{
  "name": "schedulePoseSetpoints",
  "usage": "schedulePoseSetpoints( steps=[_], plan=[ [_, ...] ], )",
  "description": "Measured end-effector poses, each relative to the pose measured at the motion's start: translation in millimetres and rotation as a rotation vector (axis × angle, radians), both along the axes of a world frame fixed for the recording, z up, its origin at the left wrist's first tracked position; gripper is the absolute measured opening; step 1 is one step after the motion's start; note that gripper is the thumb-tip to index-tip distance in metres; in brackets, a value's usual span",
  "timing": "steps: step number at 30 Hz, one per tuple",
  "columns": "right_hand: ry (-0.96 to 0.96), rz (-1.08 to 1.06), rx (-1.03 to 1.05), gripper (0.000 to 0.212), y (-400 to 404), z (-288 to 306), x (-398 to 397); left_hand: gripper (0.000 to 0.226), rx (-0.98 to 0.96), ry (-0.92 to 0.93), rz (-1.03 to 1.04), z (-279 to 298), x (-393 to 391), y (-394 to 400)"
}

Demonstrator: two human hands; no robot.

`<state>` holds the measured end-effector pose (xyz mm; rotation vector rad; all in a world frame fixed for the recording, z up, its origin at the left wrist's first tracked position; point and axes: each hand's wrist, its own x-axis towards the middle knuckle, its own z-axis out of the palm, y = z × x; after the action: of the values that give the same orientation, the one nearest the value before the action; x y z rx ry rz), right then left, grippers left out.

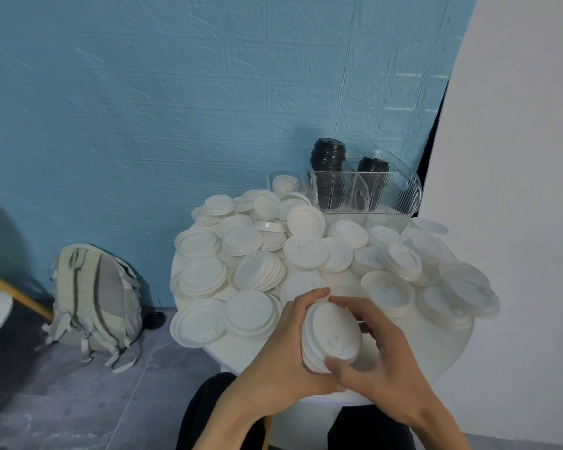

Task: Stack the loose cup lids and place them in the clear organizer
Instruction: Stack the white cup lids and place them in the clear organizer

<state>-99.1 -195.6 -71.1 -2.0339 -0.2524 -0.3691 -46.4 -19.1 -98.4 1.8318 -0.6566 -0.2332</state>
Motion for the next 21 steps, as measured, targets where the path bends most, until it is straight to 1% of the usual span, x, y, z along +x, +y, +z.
schedulePoseSetpoints(
  steps=[7,12,19,21],
  plan=[
    [-0.012,0.003,-0.043,0.065,-4.0,-2.4,-2.4,0.109,0.068,-0.037,0.010,-0.2,-2.5,-2.4],
    [0.026,-0.028,-0.126,0.070,-8.3,-9.2,-2.9,0.109,0.045,-0.018,0.003,2.7,-7.2,-6.6],
    [0.010,-0.018,-0.247,0.068,-6.4,-10.3,-3.4,0.111,0.039,-0.069,0.024,7.3,-15.2,-8.0],
    [0.014,-0.010,-0.276,0.067,-5.3,-10.7,-3.6,0.107,0.023,-0.074,0.045,5.9,-16.7,-7.4]
  ],
)
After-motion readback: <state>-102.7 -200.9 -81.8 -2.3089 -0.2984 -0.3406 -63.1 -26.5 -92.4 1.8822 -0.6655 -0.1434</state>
